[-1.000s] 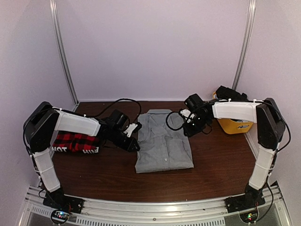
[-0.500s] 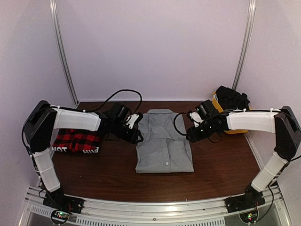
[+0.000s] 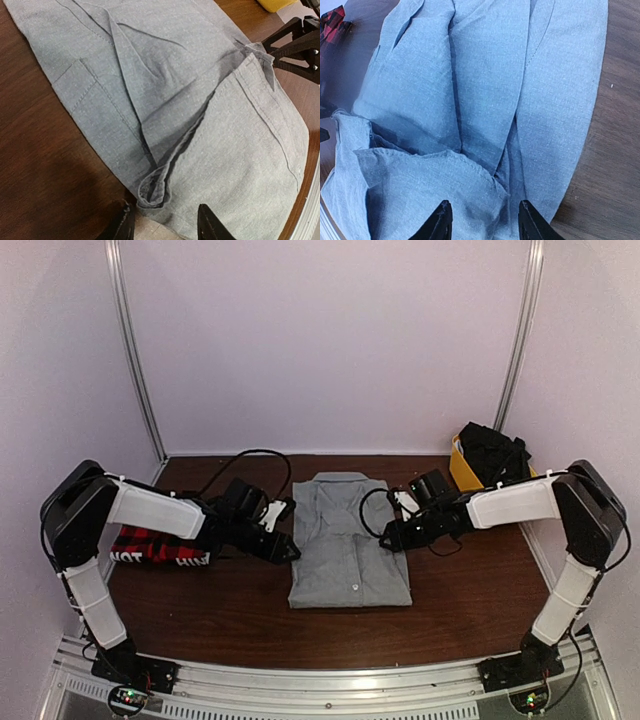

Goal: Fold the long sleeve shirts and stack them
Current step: Adjust the bundle of staple boxes at the corner of the board.

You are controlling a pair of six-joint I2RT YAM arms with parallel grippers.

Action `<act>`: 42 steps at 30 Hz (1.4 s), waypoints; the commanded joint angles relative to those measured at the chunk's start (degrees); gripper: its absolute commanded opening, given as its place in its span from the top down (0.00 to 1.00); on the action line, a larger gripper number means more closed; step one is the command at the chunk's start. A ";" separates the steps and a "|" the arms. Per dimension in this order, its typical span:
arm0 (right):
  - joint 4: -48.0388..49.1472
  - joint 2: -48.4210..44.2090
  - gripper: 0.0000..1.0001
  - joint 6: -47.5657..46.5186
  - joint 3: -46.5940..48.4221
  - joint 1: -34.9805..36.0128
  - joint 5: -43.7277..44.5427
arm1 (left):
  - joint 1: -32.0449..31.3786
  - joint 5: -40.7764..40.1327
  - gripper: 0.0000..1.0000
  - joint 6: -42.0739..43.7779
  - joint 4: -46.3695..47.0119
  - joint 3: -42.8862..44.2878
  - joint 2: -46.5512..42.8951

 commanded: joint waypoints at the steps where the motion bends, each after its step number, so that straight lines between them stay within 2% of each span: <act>1: 3.84 2.30 0.56 1.18 -0.73 -0.08 -2.21 | 0.31 2.13 0.56 -2.04 6.49 -1.37 -1.30; 4: 4.40 3.52 0.63 1.12 -0.39 -0.02 -3.17 | 0.31 2.18 0.56 -2.34 7.28 -1.90 -1.63; 8: 4.93 3.71 0.86 1.10 -0.42 -0.04 -3.71 | 0.31 1.67 0.55 -2.76 8.28 -3.01 -2.69; 11: 4.45 1.86 0.99 0.99 -0.79 -0.15 -2.34 | 0.31 0.44 0.55 -2.76 8.96 -4.13 -4.13; 20: -0.26 -4.83 1.00 -0.53 -1.04 -1.60 2.82 | -0.02 -0.16 0.54 -2.26 11.07 -5.85 -7.12; 25: -0.44 -3.64 1.00 -1.53 -1.61 -2.74 4.01 | -0.92 0.46 0.54 -1.93 11.76 -5.68 -6.64; 29: 1.03 -0.01 0.90 -1.95 -1.53 -2.82 3.62 | -2.18 0.51 0.53 -2.14 12.23 -4.89 -5.78; 34: 0.41 0.95 0.68 -2.48 -1.24 -2.82 8.75 | -5.89 0.39 0.53 -2.54 14.78 -4.62 -4.75; 38: -0.89 -3.16 0.52 -2.57 -2.86 -2.67 11.86 | -9.35 -0.51 0.53 -2.10 17.11 -5.00 -4.31; 42: -0.09 -10.72 0.44 -1.96 -7.81 -2.27 12.15 | -12.45 -2.59 0.52 -0.18 17.92 -5.46 -4.61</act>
